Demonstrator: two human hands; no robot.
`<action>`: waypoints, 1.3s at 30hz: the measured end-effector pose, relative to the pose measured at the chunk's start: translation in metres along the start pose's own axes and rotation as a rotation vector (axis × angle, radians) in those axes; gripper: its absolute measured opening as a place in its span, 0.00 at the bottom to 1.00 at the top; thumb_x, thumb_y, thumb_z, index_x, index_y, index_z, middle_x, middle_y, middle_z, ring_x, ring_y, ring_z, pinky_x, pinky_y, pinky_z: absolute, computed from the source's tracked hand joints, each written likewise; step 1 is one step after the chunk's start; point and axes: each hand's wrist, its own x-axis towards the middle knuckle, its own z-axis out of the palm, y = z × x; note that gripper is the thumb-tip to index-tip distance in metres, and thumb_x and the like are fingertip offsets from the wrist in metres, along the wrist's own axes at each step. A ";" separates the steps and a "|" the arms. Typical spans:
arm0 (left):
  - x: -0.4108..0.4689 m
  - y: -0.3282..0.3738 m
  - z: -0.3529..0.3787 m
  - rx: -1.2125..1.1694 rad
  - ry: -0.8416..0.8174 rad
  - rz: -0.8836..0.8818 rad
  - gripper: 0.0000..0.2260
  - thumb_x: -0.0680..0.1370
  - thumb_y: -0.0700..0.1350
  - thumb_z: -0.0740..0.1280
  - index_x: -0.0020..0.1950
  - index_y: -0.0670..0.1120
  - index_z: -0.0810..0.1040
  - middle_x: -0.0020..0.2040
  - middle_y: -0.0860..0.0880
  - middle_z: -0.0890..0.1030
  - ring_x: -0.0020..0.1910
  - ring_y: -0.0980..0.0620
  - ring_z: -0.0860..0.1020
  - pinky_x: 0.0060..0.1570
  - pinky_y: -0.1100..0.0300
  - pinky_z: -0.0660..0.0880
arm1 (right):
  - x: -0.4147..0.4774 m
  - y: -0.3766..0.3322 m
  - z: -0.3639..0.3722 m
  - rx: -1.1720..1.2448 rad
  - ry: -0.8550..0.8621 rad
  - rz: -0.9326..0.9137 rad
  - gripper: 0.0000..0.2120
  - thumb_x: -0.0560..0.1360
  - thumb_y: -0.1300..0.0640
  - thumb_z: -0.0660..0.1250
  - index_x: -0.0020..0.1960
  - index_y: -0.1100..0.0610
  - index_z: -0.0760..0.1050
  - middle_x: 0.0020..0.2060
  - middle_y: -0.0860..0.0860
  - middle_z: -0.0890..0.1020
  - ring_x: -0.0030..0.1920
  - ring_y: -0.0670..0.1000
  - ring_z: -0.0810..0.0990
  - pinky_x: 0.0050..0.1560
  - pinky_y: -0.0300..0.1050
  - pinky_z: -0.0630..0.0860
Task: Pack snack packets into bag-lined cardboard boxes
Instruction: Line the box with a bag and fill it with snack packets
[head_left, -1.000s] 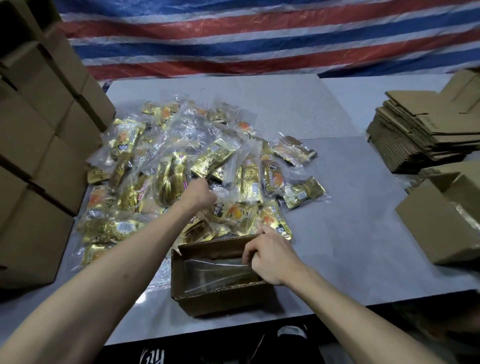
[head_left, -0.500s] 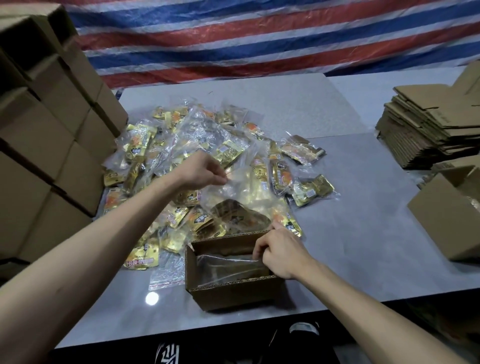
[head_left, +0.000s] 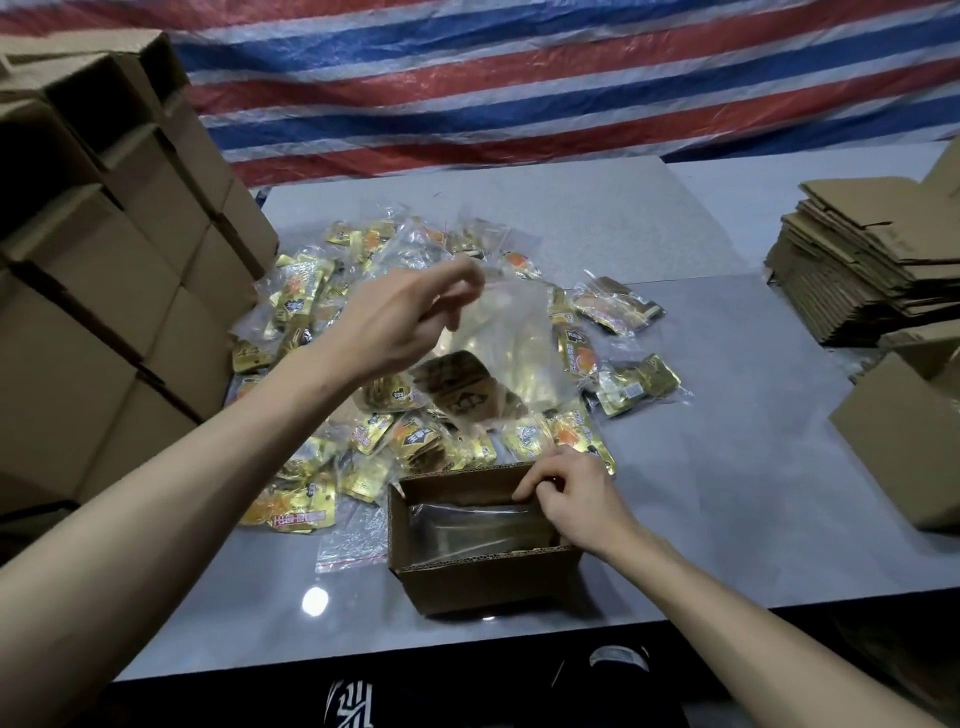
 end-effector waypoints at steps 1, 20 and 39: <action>-0.002 0.003 -0.006 -0.047 0.028 -0.007 0.08 0.82 0.38 0.62 0.60 0.44 0.76 0.41 0.55 0.79 0.41 0.49 0.81 0.43 0.48 0.81 | 0.000 0.001 0.002 0.049 0.040 0.015 0.20 0.71 0.70 0.63 0.35 0.49 0.85 0.38 0.41 0.80 0.48 0.37 0.76 0.50 0.34 0.69; -0.035 0.057 -0.026 -0.538 -0.222 0.070 0.14 0.81 0.30 0.60 0.55 0.50 0.74 0.47 0.68 0.78 0.48 0.68 0.80 0.49 0.72 0.75 | 0.002 0.000 -0.001 0.562 0.096 -0.068 0.07 0.68 0.50 0.71 0.35 0.50 0.84 0.35 0.50 0.85 0.37 0.46 0.83 0.39 0.38 0.78; -0.030 0.048 -0.019 -0.501 -0.223 0.087 0.13 0.78 0.21 0.58 0.55 0.34 0.75 0.42 0.59 0.76 0.39 0.73 0.78 0.45 0.81 0.68 | 0.013 0.004 -0.002 0.633 0.063 0.161 0.18 0.62 0.59 0.59 0.36 0.48 0.87 0.34 0.51 0.86 0.36 0.47 0.85 0.35 0.39 0.80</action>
